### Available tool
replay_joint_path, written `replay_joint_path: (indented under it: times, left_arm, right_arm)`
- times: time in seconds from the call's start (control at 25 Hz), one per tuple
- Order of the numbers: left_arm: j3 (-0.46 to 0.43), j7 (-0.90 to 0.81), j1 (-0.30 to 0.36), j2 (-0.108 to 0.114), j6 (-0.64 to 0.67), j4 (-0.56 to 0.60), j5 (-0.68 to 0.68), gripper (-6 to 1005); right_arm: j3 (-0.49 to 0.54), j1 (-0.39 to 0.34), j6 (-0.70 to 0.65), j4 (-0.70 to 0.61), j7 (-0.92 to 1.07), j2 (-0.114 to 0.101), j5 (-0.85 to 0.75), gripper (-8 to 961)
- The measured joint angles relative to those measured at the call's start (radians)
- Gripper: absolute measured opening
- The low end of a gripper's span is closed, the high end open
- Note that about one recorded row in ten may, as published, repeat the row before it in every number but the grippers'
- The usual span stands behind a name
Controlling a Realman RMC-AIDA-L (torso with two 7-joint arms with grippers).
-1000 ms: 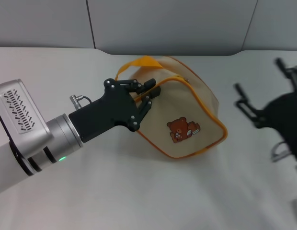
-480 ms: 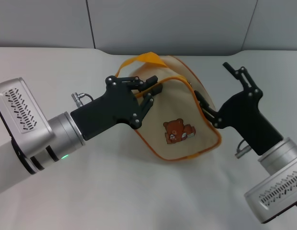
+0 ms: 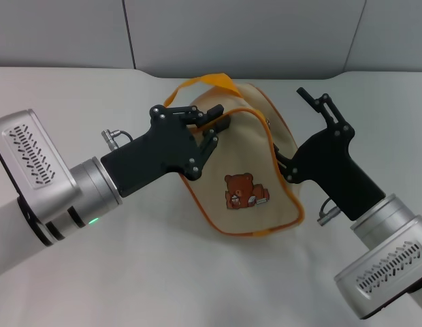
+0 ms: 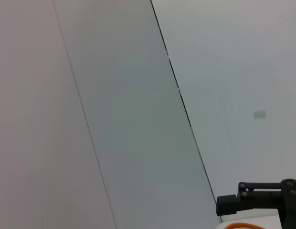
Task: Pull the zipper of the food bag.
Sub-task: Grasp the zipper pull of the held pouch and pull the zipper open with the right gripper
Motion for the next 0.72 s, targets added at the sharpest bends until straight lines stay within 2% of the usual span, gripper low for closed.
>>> replay_joint_path:
  times: [0.48,0.72]
  left_arm:
    - [-0.065,0.108,0.024,-0.002,-0.004,-0.045,0.000,104]
    - [-0.067,0.124,0.024,-0.003,-0.028,-0.065,0.006,102]
  right_arm:
    - [0.051,-0.028,-0.006,0.027,0.000,0.000,-0.007,716]
    - [0.062,-0.019,-0.001,0.047,0.003,0.000,-0.007,710]
